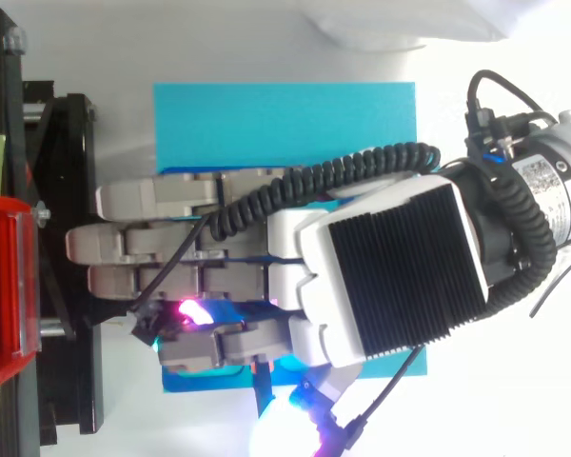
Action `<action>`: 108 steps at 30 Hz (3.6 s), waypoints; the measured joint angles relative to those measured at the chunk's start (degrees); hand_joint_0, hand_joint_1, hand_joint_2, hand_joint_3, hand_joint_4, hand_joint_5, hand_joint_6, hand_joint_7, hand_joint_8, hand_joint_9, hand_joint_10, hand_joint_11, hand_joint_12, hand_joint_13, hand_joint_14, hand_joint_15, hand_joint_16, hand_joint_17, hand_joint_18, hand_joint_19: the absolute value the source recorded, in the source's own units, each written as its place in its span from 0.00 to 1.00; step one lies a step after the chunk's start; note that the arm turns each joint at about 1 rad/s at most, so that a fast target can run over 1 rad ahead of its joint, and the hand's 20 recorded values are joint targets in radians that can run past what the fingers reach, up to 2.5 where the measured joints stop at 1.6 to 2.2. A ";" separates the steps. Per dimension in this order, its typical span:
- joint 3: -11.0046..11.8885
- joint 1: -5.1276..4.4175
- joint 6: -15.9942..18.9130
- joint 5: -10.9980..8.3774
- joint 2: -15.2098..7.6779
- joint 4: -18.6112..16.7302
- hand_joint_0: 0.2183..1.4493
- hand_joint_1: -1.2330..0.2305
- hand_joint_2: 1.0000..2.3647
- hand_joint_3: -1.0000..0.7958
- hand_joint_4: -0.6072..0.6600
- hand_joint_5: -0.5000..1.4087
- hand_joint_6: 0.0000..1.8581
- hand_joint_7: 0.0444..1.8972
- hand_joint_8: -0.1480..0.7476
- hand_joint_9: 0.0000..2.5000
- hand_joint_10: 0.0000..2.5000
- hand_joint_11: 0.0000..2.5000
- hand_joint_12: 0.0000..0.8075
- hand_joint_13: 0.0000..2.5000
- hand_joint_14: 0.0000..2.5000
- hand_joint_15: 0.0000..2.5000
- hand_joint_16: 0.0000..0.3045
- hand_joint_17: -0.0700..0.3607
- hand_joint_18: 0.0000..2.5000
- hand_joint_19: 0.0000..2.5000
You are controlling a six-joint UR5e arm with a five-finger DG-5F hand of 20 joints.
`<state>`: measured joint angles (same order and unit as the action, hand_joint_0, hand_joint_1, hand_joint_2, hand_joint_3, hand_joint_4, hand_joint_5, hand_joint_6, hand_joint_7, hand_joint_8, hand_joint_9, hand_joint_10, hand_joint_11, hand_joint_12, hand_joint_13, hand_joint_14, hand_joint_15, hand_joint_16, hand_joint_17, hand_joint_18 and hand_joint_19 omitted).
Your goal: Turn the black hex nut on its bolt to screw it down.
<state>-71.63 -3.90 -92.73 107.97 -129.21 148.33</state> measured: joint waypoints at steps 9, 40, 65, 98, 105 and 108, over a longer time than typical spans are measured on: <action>0.00 -0.97 0.01 -0.94 -0.03 1.95 0.19 0.79 0.00 0.28 0.66 0.22 0.27 0.67 0.44 0.24 0.00 0.03 0.38 0.11 0.00 0.00 0.17 0.44 0.03 0.00; -0.02 0.20 -0.20 -0.89 -0.09 3.54 0.19 0.76 0.00 0.28 0.64 0.21 0.37 0.65 0.45 0.26 0.00 0.04 0.37 0.13 0.00 0.00 0.17 0.43 0.04 0.00; -0.05 4.82 -0.34 3.62 -0.09 3.21 0.19 0.76 0.00 0.28 0.64 0.21 0.36 0.65 0.45 0.26 0.00 0.03 0.37 0.13 0.00 0.00 0.17 0.44 0.04 0.00; 2.76 1.52 -0.35 4.11 -0.16 3.20 0.18 0.63 0.00 0.28 0.67 0.20 0.27 0.61 0.44 0.25 0.00 0.03 0.38 0.13 0.00 0.00 0.18 0.44 0.04 0.00; 1.76 0.18 -0.35 2.39 -0.16 2.67 0.19 0.40 0.00 0.28 0.62 0.16 0.27 0.61 0.41 0.22 0.00 0.05 0.37 0.12 0.00 0.00 0.17 0.43 0.05 0.00; 1.70 -0.19 -0.35 1.97 -0.20 2.63 0.20 0.37 0.00 0.28 0.61 0.15 0.27 0.59 0.40 0.20 0.00 0.06 0.37 0.11 0.00 0.00 0.17 0.43 0.05 0.00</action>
<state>-69.93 -4.09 -93.08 109.94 -129.42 150.96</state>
